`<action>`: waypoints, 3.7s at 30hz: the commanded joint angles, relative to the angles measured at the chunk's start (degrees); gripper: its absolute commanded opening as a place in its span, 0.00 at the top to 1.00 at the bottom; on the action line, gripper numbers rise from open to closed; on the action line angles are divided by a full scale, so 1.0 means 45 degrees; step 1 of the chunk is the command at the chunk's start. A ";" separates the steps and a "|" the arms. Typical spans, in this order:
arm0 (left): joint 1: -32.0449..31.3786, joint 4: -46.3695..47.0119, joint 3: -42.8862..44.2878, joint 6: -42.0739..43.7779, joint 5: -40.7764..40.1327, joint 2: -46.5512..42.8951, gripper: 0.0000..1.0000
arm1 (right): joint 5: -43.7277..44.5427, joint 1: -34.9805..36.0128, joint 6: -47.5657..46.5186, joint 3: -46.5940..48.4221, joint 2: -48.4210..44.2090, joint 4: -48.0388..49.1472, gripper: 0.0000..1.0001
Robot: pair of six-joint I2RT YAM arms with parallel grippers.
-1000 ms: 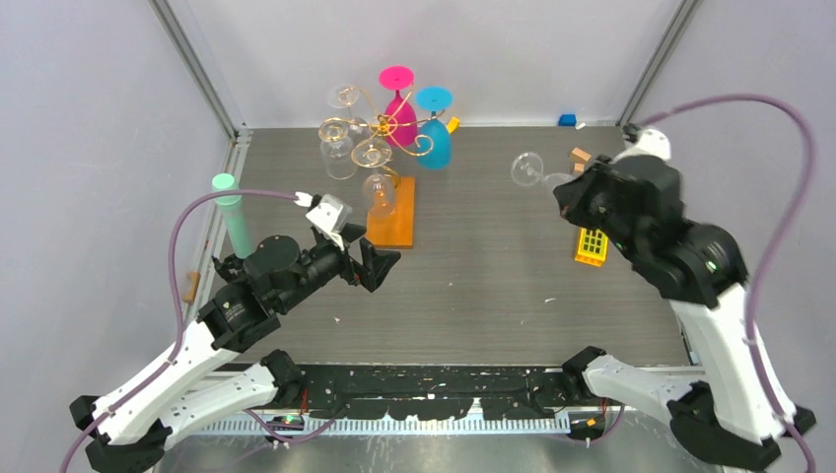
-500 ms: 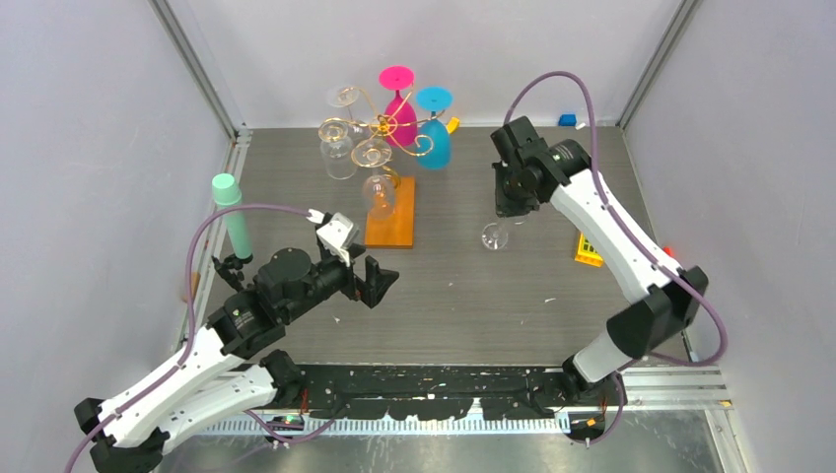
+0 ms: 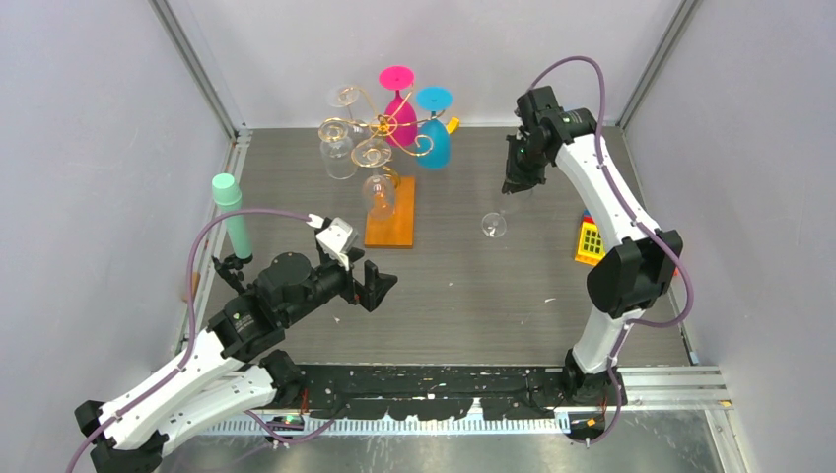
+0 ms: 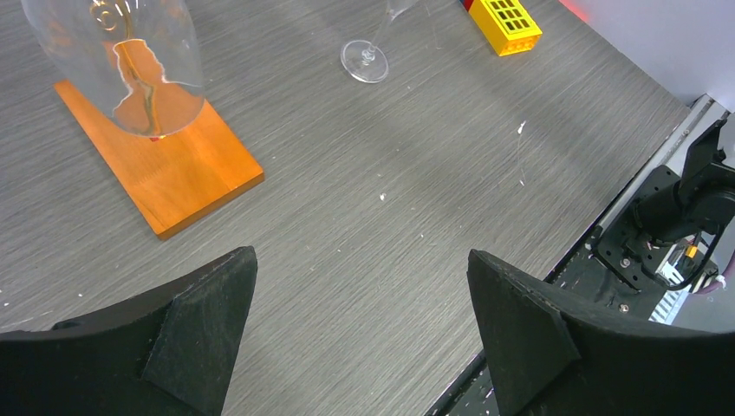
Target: Take the wine glass off the wine glass rack
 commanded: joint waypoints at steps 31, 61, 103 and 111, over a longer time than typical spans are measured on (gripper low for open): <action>-0.0027 -0.0408 0.2343 0.0105 -0.0707 0.0918 0.00 | 0.0279 0.0309 -0.0579 0.4604 0.0577 -0.0966 0.54; 0.4897 -0.3138 1.2684 -0.1170 0.0867 0.9257 0.07 | -0.2307 0.0309 0.2134 -0.5882 -0.9007 0.3359 0.57; 0.6652 -0.1135 0.7884 -0.2130 0.2659 0.3376 0.14 | 0.1169 0.5874 1.1551 -0.3722 -0.2116 1.4453 0.39; 0.6652 -0.1398 0.7561 -0.2060 0.2679 0.3016 0.14 | 0.1451 0.5923 1.1704 -0.4001 -0.1957 1.5050 0.67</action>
